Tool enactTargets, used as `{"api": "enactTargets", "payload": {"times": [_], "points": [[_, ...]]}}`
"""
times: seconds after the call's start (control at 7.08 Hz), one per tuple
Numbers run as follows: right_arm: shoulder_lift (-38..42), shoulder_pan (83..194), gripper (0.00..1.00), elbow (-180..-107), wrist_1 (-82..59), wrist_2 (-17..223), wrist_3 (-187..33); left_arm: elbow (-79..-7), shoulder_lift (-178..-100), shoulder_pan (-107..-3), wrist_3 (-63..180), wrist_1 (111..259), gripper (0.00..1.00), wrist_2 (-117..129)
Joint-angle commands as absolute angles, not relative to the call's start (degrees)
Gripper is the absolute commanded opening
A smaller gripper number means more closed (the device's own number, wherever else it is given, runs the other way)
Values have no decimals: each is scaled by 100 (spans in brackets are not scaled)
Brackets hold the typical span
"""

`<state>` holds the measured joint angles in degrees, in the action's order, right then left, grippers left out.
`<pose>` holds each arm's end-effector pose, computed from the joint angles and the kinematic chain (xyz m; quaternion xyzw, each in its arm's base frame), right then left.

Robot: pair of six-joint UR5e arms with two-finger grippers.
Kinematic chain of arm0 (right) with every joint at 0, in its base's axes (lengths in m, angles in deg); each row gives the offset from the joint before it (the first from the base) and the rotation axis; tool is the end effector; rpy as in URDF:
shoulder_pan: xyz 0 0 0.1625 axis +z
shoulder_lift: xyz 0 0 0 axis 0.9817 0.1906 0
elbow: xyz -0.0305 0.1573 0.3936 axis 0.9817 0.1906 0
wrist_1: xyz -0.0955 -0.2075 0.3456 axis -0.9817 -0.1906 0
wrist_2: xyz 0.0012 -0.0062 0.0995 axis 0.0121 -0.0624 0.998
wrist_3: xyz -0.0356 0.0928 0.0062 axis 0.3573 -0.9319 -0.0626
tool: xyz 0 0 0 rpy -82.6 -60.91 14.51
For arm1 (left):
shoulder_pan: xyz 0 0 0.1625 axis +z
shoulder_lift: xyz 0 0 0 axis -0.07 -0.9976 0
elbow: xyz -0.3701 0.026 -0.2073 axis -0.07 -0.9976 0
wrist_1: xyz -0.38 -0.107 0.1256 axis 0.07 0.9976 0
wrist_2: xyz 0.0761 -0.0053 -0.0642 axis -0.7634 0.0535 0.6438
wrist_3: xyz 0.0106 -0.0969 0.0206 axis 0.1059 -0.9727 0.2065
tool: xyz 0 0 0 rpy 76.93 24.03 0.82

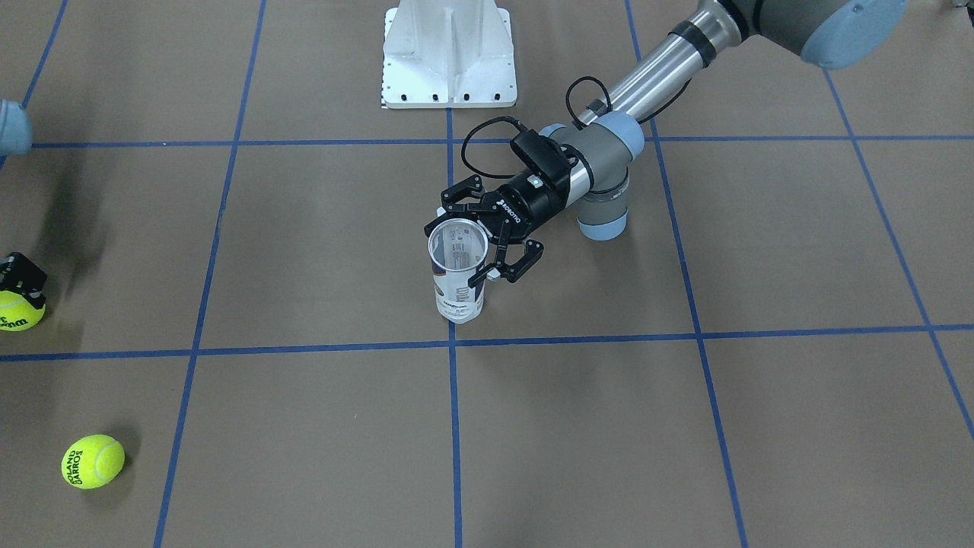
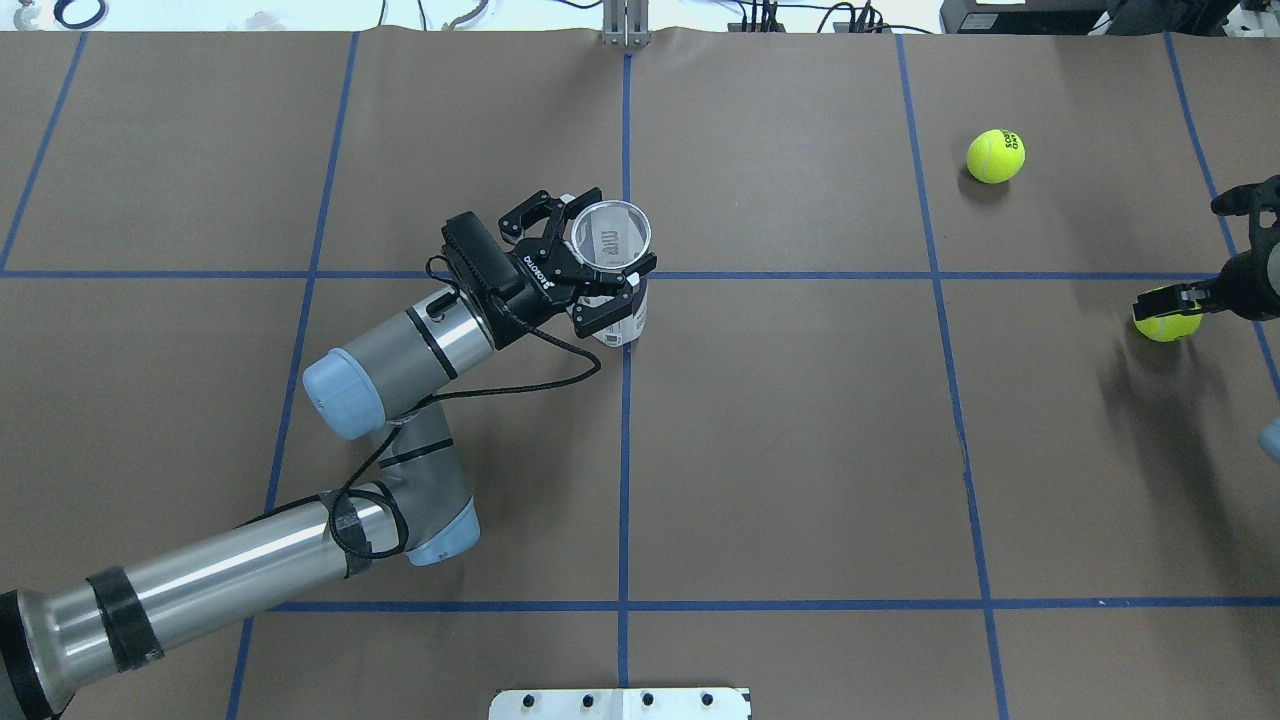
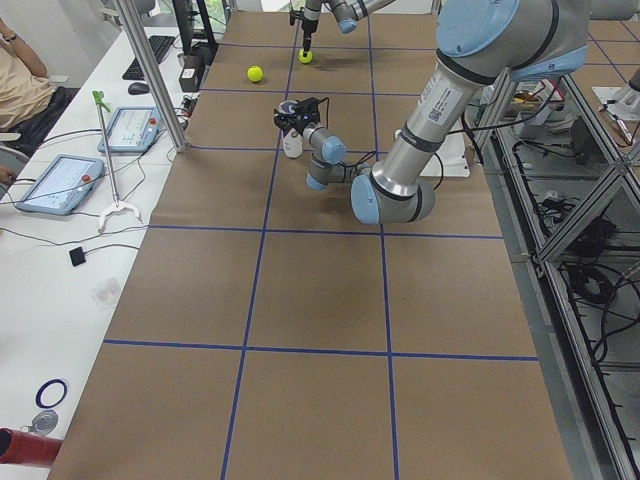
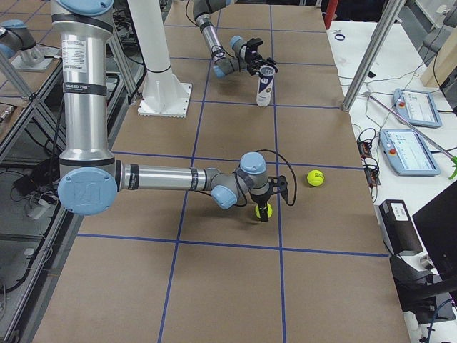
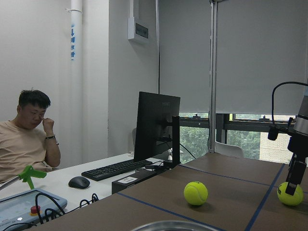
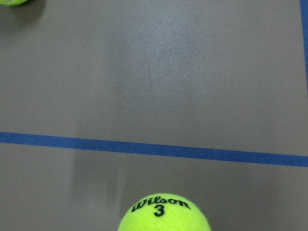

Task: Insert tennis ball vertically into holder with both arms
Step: 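Grasp the Wilson 3 ball with the right gripper while left holds the can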

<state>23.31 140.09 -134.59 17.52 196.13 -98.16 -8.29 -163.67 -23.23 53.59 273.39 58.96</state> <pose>-0.1702 -0.4929 0.6505 0.1278 -0.3415 0.0029 0.9312 0.5526 -0.4641 0.2564 0.7021 0.5353 0.0555 0.4664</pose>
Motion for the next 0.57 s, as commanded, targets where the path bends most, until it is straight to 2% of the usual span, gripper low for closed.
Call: {"api": "enactTargets", "payload": {"times": [0.0,0.14,0.28,0.42], "points": [[2347,13861,70,-13378,1752,19350,-9809,-820,-16367,-2323,5359,27339,99,5896],[2364,13860,30,-13404,1760,19358,-9801,-820,-16367,-2323,5359,27339,99,5896],[2330,13860,12,-13457,1752,19358,-9809,-812,-16367,-2323,5359,27339,99,5896],[2190,13860,11,-13510,1752,19375,-9827,-820,-16367,-2323,5359,27339,99,5896]]}}
